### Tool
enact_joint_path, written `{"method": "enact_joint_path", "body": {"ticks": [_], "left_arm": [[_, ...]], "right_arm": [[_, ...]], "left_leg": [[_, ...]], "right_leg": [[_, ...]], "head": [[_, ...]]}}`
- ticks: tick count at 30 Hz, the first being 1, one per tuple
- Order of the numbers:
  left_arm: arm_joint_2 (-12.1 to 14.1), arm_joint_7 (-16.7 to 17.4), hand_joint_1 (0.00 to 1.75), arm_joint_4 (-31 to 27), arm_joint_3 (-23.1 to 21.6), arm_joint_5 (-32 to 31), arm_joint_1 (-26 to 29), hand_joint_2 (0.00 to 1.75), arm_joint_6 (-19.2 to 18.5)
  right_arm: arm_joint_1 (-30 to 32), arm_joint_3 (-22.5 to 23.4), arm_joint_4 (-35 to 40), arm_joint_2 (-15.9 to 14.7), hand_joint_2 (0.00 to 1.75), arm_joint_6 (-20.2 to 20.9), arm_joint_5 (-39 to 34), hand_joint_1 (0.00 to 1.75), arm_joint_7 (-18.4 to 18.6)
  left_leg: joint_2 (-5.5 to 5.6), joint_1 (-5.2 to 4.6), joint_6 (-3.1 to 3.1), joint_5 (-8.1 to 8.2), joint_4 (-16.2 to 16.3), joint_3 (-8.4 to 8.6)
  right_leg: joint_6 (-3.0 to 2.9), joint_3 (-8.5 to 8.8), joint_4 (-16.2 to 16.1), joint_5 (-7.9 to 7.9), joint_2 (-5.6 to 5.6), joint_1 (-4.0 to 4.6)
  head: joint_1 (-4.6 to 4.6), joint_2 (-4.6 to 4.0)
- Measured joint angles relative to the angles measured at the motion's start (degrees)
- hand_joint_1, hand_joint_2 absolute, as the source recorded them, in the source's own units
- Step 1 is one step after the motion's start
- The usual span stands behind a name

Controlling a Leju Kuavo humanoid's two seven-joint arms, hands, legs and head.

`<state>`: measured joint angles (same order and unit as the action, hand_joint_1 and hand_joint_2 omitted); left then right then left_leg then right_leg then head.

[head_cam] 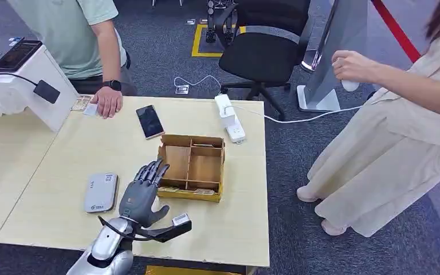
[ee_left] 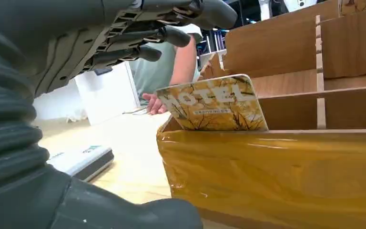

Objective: Pass the card to the sensor for recognition and then transmit it.

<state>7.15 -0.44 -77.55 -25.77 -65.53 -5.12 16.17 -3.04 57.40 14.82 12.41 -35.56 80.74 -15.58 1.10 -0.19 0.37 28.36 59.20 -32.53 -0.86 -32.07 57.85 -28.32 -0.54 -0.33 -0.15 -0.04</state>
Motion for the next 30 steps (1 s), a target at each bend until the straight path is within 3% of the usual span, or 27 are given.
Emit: {"method": "enact_joint_path", "body": {"ticks": [13,14,15,16,30], "left_arm": [[0.26,0.02,0.0,0.44,-0.44,0.24,-0.01,1.75,0.13],[0.33,0.04,0.16,0.44,-0.44,0.2,-0.02,1.75,0.31],[0.35,0.07,0.8,0.44,-0.44,0.09,-0.03,1.75,0.53],[0.35,0.13,1.75,0.44,-0.44,-0.22,-0.03,1.75,0.76],[0.33,0.04,1.75,0.42,-0.44,-0.55,-0.11,1.75,3.08]], "right_arm": [[-0.02,-0.33,0.0,0.0,0.0,0.0,0.15,0.0,0.0],[-0.01,-0.33,0.0,0.0,0.0,0.0,0.17,0.0,0.0],[-0.01,-0.35,0.0,0.0,0.0,0.0,0.17,0.0,0.0],[-0.02,-0.37,0.0,0.0,0.0,0.0,0.17,0.0,0.0],[-0.16,-0.5,0.0,0.0,0.0,0.0,0.15,0.0,0.0]], "left_leg": [[0.0,0.0,0.0,0.0,0.0,0.0],[0.0,0.0,0.0,0.0,0.0,0.0],[0.0,0.0,0.0,0.0,0.0,0.0],[0.0,0.0,0.0,0.0,0.0,0.0],[0.0,0.0,0.0,0.0,0.0,0.0]], "right_leg": [[0.0,0.0,0.0,0.0,0.0,0.0],[0.0,0.0,0.0,0.0,0.0,0.0],[0.0,0.0,0.0,0.0,0.0,0.0],[0.0,0.0,0.0,0.0,0.0,0.0],[0.0,0.01,0.0,0.0,0.0,0.0]], "head": [[-0.02,0.0],[0.0,-0.02],[0.0,-0.02],[0.0,-0.02],[0.0,0.0]]}}
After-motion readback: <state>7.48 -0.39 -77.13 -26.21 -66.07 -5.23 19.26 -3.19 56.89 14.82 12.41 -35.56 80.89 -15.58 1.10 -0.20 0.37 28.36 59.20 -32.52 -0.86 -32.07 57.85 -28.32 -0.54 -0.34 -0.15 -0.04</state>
